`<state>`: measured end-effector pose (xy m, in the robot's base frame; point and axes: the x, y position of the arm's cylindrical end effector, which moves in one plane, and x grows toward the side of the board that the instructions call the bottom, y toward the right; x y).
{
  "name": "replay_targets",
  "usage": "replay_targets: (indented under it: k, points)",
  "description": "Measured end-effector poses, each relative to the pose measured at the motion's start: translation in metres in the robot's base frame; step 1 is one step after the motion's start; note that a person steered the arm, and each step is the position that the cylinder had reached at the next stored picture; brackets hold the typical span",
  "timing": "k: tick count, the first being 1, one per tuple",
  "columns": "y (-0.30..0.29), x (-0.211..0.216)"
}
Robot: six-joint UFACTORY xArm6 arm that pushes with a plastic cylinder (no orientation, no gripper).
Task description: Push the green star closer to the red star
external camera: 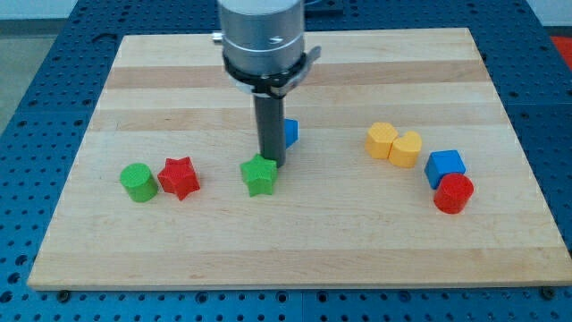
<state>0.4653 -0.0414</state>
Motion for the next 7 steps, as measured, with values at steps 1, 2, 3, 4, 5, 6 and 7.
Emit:
replay_targets:
  k: [1, 2, 3, 4, 5, 6, 7]
  points:
    - [0.014, 0.0]
    - [0.044, 0.001]
    - [0.052, 0.019]
    - [0.051, 0.027]
    - [0.034, 0.027]
    - [0.014, 0.027]
    - [-0.007, 0.027]
